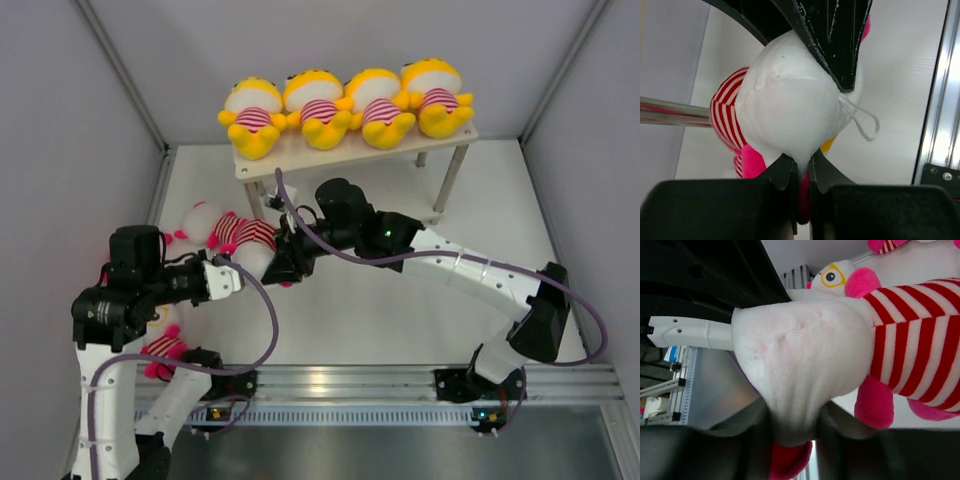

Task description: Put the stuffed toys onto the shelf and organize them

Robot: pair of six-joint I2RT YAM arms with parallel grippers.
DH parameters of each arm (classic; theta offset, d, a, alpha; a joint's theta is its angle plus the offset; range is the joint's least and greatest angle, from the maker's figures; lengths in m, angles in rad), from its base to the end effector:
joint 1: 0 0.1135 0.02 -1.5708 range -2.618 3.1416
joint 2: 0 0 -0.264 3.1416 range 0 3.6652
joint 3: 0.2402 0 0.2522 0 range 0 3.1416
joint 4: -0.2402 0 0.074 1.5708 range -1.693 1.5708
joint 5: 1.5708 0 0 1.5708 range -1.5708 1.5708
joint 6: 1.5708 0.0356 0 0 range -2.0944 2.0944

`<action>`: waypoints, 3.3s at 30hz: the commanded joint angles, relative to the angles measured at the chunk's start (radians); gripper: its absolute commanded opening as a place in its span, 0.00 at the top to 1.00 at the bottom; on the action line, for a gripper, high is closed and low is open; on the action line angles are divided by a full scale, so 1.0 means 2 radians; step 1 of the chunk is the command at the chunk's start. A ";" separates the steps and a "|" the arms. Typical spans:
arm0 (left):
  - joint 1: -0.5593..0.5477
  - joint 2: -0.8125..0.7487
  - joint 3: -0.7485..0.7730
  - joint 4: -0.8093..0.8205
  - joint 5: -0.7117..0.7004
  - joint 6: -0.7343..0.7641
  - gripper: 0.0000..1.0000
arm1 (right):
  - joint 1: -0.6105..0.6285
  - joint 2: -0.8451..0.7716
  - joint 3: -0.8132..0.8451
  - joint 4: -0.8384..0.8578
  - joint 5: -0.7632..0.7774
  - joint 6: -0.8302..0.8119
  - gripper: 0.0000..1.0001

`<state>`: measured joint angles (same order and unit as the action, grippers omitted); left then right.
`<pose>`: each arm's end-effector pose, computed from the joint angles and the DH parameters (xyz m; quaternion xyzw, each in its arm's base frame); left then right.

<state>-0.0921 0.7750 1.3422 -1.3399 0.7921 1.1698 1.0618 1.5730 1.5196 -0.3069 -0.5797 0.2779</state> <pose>0.0740 -0.0323 0.4113 0.6225 0.5980 -0.1212 0.4901 0.1611 0.3287 0.3877 -0.4513 0.6662 0.5228 0.2815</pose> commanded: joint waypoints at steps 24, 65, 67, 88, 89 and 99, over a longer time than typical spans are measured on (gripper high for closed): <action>0.038 0.042 0.082 0.118 0.220 -0.475 1.00 | -0.009 -0.286 -0.357 0.324 0.238 -0.295 0.12; 0.070 0.034 0.085 0.119 0.122 -0.465 0.27 | 0.041 -0.196 -0.243 0.126 0.327 -0.157 1.00; 0.070 0.033 0.092 0.120 0.051 -0.467 0.23 | 0.036 -0.194 -0.248 0.082 0.337 -0.113 1.00; 0.069 0.016 0.104 0.119 -0.059 -0.435 0.17 | -0.289 -0.145 -0.360 0.112 0.168 0.049 1.00; 0.070 0.016 0.102 0.120 -0.059 -0.435 0.17 | -0.291 -0.138 -0.354 0.128 0.172 0.062 0.98; 0.068 0.020 0.110 0.120 -0.050 -0.436 0.17 | -0.298 -0.076 -0.297 0.197 0.191 0.111 0.80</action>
<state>0.0444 0.8135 1.5421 -1.1301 0.6868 0.2878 0.4801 1.4044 0.8593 -0.0311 -0.2070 0.4599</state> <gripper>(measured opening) 0.832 0.180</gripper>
